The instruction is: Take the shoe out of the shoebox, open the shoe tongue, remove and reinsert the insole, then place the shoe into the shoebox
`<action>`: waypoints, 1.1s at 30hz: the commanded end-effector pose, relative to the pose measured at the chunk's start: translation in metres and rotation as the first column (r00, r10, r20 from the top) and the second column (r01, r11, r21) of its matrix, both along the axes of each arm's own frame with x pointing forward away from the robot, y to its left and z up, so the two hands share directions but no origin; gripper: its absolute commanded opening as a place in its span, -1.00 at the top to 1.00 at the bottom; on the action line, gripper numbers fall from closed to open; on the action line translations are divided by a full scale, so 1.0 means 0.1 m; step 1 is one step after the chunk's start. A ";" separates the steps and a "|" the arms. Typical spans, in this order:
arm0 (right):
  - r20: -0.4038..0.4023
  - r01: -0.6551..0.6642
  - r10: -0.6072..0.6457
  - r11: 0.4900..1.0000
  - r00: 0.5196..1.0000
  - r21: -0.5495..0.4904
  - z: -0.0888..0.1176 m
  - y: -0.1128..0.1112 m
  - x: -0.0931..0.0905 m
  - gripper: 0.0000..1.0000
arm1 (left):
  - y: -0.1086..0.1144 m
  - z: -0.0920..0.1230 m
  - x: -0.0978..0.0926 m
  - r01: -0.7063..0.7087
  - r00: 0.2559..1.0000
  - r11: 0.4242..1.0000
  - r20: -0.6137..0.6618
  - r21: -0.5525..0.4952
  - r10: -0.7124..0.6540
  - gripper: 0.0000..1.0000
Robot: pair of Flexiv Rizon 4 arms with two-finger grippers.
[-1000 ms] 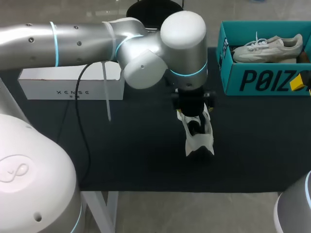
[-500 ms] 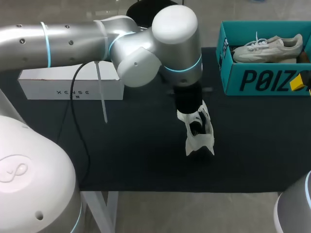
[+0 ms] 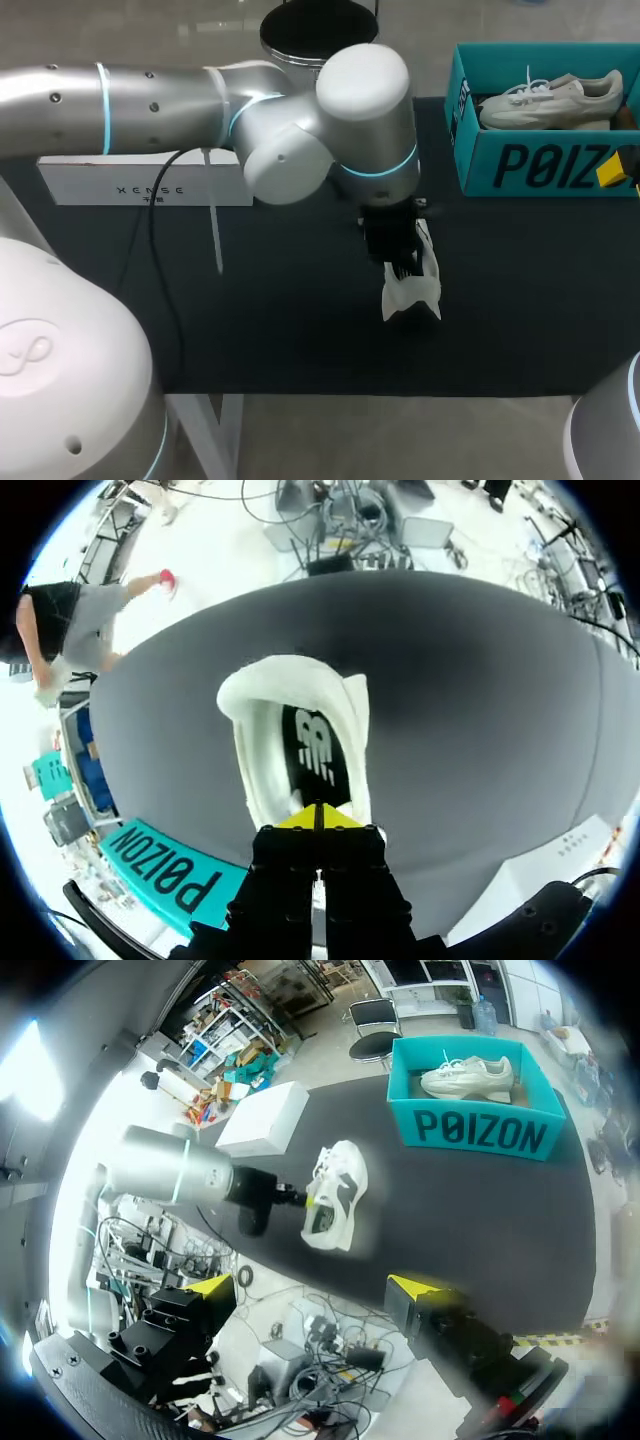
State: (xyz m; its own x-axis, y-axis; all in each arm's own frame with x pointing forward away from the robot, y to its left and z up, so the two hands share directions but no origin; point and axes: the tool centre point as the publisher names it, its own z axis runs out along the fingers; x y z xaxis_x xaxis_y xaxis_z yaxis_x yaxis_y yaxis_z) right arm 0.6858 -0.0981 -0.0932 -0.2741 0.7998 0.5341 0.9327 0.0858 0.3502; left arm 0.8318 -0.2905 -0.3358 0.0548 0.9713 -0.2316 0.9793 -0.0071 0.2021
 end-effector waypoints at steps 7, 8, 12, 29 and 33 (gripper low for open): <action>-0.004 -0.001 0.001 1.000 1.000 -0.002 0.00 0.00 0.02 -1.00 | 0.31 0.56 -0.09 -0.207 0.978 0.968 -0.058 -0.138 0.201 1.00; -0.004 -0.001 0.001 1.000 1.000 -0.002 0.00 0.00 0.02 -1.00 | 0.37 0.57 -0.10 -0.244 0.968 0.960 -0.098 -0.139 0.232 0.63; -0.004 -0.001 0.001 1.000 1.000 -0.002 0.00 0.00 0.02 -1.00 | 0.54 0.62 -0.10 -0.332 0.924 0.934 -0.243 -0.132 0.294 -1.00; -0.004 -0.001 0.001 1.000 1.000 -0.002 0.00 0.00 0.02 -1.00 | 0.55 0.63 -0.09 -0.390 0.907 0.920 -0.187 -0.042 0.377 -1.00; -0.004 -0.001 0.001 1.000 1.000 -0.002 0.00 0.00 0.02 -1.00 | 0.58 0.58 -0.17 -0.677 0.693 0.735 -0.299 0.043 0.656 -1.00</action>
